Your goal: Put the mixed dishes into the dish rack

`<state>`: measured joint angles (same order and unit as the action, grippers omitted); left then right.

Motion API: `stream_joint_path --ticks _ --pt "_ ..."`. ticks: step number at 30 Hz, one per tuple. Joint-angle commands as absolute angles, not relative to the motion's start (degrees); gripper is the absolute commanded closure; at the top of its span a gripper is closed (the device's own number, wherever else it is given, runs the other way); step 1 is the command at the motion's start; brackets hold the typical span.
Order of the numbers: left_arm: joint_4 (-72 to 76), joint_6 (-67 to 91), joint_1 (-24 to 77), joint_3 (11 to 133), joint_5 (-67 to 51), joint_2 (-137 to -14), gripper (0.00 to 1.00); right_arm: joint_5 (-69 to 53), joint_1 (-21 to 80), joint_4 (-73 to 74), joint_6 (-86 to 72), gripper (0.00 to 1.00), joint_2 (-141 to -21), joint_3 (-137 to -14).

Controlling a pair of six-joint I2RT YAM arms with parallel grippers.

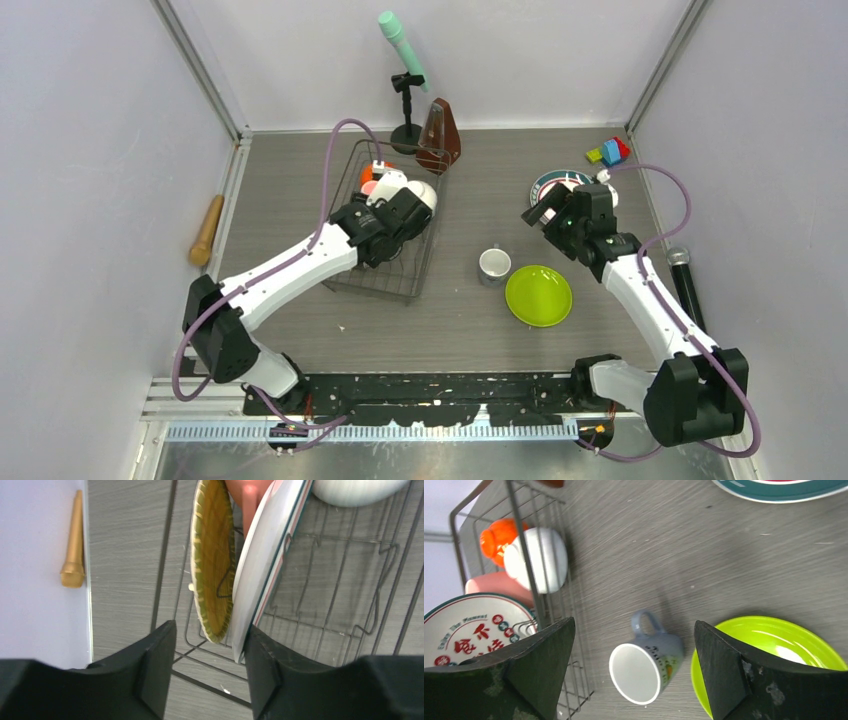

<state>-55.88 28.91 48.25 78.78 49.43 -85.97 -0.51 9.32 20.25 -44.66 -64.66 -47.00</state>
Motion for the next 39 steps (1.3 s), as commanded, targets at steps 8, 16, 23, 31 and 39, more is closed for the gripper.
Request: stream_joint_path --ticks 8,16,23,31,39 --pt "-52.6 27.1 46.0 78.1 45.1 -82.8 0.43 5.7 -3.4 25.8 -45.2 0.03 -67.5 -50.9" --pt "-50.9 25.1 43.9 78.0 37.8 -76.2 0.38 3.7 -9.5 20.6 -48.2 0.05 -73.3 -49.9" --pt "-48.2 23.5 40.9 77.7 26.8 -69.5 0.31 3.1 -12.2 9.6 -55.4 0.11 -80.6 -47.2" --pt "-46.1 22.5 33.6 76.0 11.5 -64.9 0.28 2.1 -12.7 0.6 -62.4 0.24 -89.7 -45.9" --pt "-45.5 23.3 28.6 75.5 4.5 -63.7 0.28 2.3 -13.1 -4.7 -66.1 0.34 -95.6 -45.5"
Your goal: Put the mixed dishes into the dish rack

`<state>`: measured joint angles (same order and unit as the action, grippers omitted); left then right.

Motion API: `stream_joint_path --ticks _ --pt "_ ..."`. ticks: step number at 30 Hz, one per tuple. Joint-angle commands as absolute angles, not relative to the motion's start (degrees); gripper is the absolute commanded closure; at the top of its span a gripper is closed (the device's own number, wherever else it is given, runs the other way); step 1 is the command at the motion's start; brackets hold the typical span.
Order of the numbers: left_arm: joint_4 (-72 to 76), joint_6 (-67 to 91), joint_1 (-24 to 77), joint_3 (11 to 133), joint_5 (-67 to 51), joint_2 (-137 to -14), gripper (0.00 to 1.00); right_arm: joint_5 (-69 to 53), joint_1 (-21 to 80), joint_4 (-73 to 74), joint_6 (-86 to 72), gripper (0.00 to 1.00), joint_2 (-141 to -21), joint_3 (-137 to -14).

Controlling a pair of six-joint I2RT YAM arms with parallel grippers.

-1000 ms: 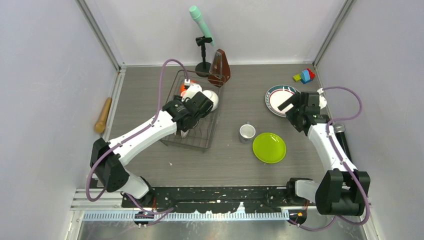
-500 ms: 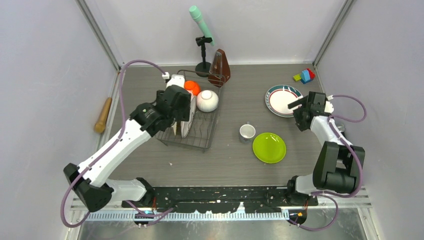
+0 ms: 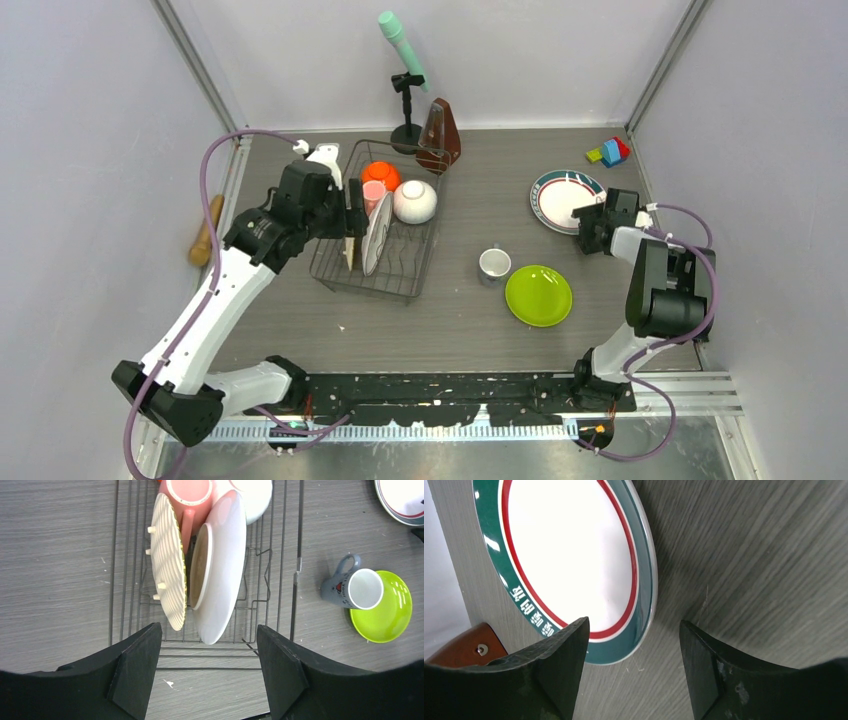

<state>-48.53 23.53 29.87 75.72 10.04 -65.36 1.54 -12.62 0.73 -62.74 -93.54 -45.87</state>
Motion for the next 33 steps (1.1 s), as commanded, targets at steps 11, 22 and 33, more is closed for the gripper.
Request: stream_joint_path --ticks 11,22,33 --pt "-45.0 23.5 27.3 76.1 3.7 -63.7 0.29 -3.7 -13.8 -9.1 -65.6 0.99 -97.7 -45.8" --pt "-42.4 24.6 27.3 76.9 -3.3 -64.6 0.28 -15.2 -13.7 -14.5 -60.5 1.00 -82.3 -44.2" --pt "-35.0 29.9 27.3 80.3 -10.2 -67.7 0.28 -32.9 -9.3 -27.8 -62.3 1.00 -73.9 -41.6"
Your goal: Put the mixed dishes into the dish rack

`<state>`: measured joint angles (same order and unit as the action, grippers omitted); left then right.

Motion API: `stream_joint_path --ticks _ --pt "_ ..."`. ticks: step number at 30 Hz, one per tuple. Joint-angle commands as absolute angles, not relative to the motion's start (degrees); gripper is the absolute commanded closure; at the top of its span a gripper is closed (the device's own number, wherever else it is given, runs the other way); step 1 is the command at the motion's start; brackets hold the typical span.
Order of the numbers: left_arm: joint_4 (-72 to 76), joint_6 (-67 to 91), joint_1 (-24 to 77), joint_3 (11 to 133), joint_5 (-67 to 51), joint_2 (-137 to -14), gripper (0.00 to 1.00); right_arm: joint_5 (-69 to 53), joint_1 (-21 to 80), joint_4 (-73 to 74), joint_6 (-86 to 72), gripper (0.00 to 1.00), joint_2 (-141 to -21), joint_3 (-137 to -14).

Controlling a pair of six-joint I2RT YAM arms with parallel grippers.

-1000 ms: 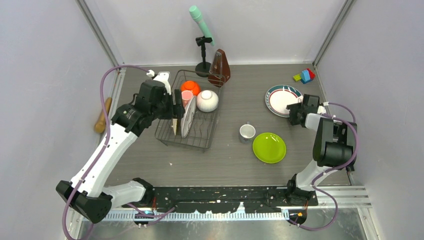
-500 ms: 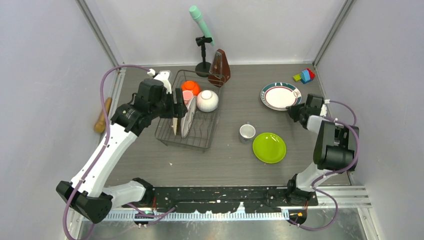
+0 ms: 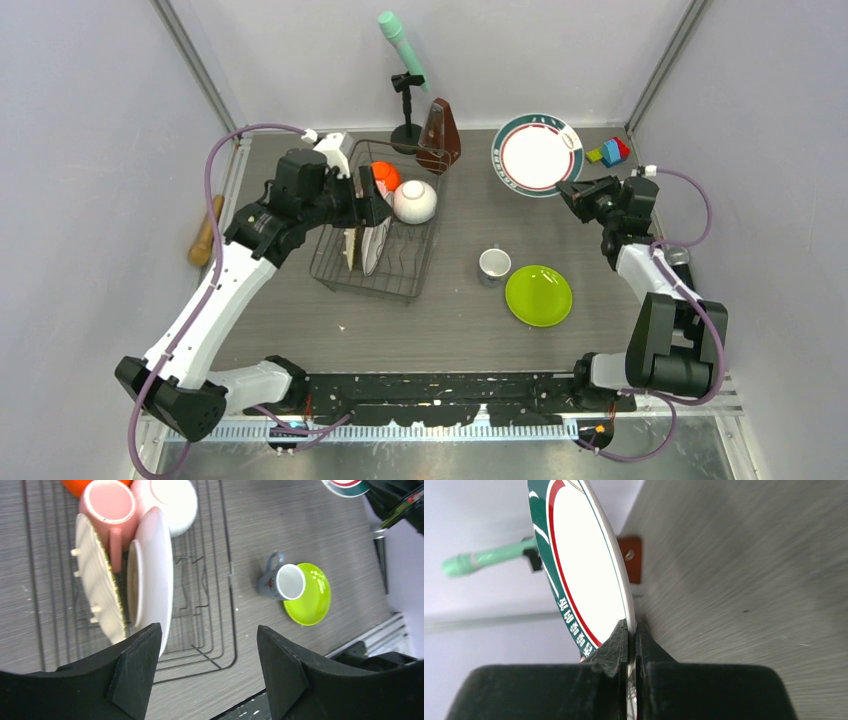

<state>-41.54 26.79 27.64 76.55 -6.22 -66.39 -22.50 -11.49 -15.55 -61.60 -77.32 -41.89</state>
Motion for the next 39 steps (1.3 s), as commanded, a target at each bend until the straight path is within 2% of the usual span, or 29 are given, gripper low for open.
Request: stream_joint_path --ticks 1,6,12,23,26,28,30,32,34,36,38,39 --pt "-34.0 30.6 27.3 80.5 -10.6 -68.0 0.29 -35.2 -8.1 -28.8 -62.8 1.00 -73.8 -41.5" --pt "-28.3 33.1 27.3 79.8 -11.6 -68.6 0.32 -40.9 -2.4 -34.7 -63.6 1.00 -73.5 -41.7" --pt "-24.4 34.6 27.3 79.4 -10.0 -69.4 0.38 -43.2 6.7 -34.8 -61.4 1.00 -72.8 -41.8" --pt "-23.9 35.8 27.3 78.8 -9.2 -70.5 0.42 -45.4 12.3 -35.0 -59.4 1.00 -72.0 -41.8" --pt "-23.9 35.7 27.3 78.6 -9.3 -70.5 0.53 -46.1 13.1 -34.6 -58.7 1.00 -71.7 -42.0" --pt "-23.9 35.5 27.3 78.4 -9.4 -70.3 0.55 -46.3 13.4 -34.2 -58.2 1.00 -71.3 -42.1" --pt "-23.8 35.1 27.3 78.0 -9.4 -70.3 0.62 -46.3 13.8 -33.3 -57.4 1.00 -70.9 -42.4" --pt "-23.5 34.5 27.3 77.6 -9.5 -70.4 0.76 -46.3 14.2 -31.8 -56.3 1.00 -70.5 -43.0" --pt "-22.2 33.4 27.3 76.6 -9.9 -70.3 0.97 -46.2 14.7 -30.2 -55.2 1.00 -70.2 -43.7" --pt "-21.7 32.4 27.3 76.4 -9.8 -70.4 1.00 -45.5 15.1 -27.8 -53.9 0.98 -69.6 -44.9" --pt "-21.9 31.0 27.3 77.0 -9.1 -70.4 1.00 -42.4 15.2 -20.9 -51.4 0.61 -68.9 -47.2" --pt "-21.9 30.0 27.3 77.2 -8.3 -70.1 1.00 -38.4 15.2 -13.3 -49.0 0.27 -68.5 -48.2"
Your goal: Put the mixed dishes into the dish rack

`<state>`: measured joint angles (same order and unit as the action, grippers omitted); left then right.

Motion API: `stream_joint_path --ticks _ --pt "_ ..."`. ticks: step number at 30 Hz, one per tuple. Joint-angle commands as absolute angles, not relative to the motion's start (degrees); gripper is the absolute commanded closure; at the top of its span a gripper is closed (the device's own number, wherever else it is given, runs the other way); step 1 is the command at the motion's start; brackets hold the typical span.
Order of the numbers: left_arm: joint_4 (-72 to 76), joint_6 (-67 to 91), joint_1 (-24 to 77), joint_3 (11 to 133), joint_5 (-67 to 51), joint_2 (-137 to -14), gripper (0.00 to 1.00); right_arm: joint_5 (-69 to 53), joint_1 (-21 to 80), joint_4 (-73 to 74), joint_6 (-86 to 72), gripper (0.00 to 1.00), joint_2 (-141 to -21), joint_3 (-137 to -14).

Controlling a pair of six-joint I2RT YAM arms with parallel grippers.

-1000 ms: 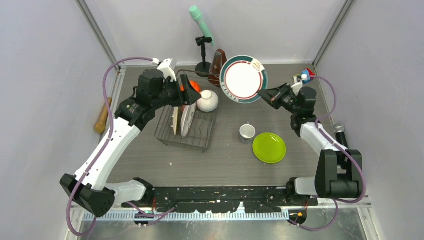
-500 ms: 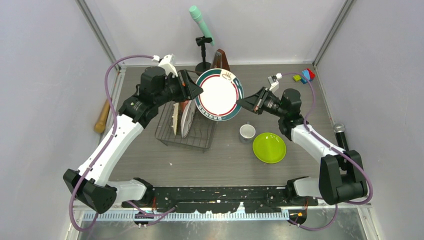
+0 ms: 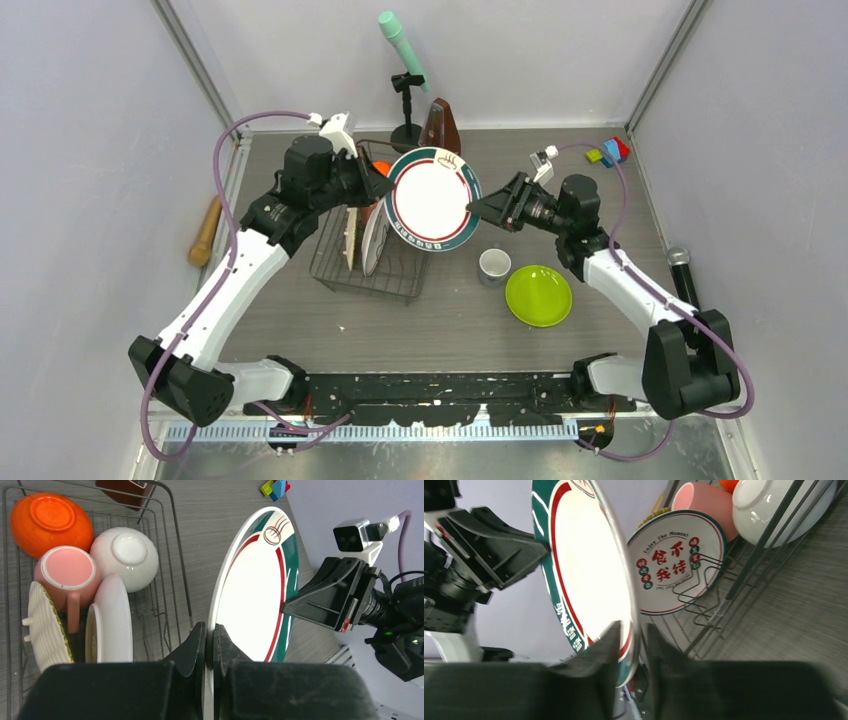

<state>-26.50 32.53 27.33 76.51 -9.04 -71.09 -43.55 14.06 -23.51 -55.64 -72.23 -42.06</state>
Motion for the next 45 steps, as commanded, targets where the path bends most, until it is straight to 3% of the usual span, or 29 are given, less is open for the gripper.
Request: stream_joint_path --ticks 1,2,4,8,11,17,26,33,38,40,41,42,43,45 --pt "-21.9 29.0 27.3 77.3 -7.0 -69.7 1.00 -36.4 15.2 -10.0 -48.0 0.18 -67.4 -50.0" --pt "-21.8 27.8 27.3 77.3 -5.8 -69.2 1.00 -31.9 15.2 -3.7 -46.8 0.05 -66.8 -51.0" --pt "-21.6 24.3 27.3 77.2 -4.0 -68.3 1.00 -25.7 15.2 5.7 -45.2 0.01 -65.3 -54.5" --pt "-21.4 18.6 27.5 78.5 -4.4 -67.3 1.00 -17.3 15.2 20.0 -49.1 0.00 -65.2 -63.2" --pt "-20.3 13.0 29.2 79.2 -4.2 -66.7 1.00 -14.2 15.8 28.9 -62.2 0.00 -66.8 -70.6" --pt "-19.0 -0.4 37.8 80.7 5.9 -66.7 1.00 -9.1 18.6 46.5 -79.6 0.03 -71.1 -85.3" --pt "-11.2 -13.5 48.7 78.8 14.1 -67.9 1.00 -17.0 21.7 47.7 -93.5 0.10 -76.0 -90.6" --pt "-5.0 -24.2 53.3 75.6 12.7 -69.2 1.00 -19.3 23.3 46.9 -96.7 0.11 -77.1 -90.5" --pt "-1.3 -30.8 54.7 72.8 12.2 -69.8 1.00 -20.5 23.4 45.6 -97.5 0.30 -77.2 -88.8" --pt "1.5 -33.8 55.1 70.8 12.7 -69.6 1.00 -20.4 23.4 45.0 -97.6 0.44 -76.9 -87.9" --pt "2.6 -34.8 55.2 70.2 12.9 -69.4 1.00 -20.5 23.4 44.0 -97.6 0.59 -76.7 -87.3" --pt "3.1 -35.3 55.2 69.9 13.2 -69.3 1.00 -20.6 23.4 43.6 -97.6 0.67 -76.7 -86.9" --pt "3.6 -35.4 55.3 69.8 13.7 -69.2 1.00 -21.1 23.4 42.5 -97.8 0.86 -76.7 -86.1" --pt "3.8 -35.1 55.3 69.7 13.8 -68.9 0.98 -22.0 23.4 40.5 -97.9 0.98 -76.9 -85.2"
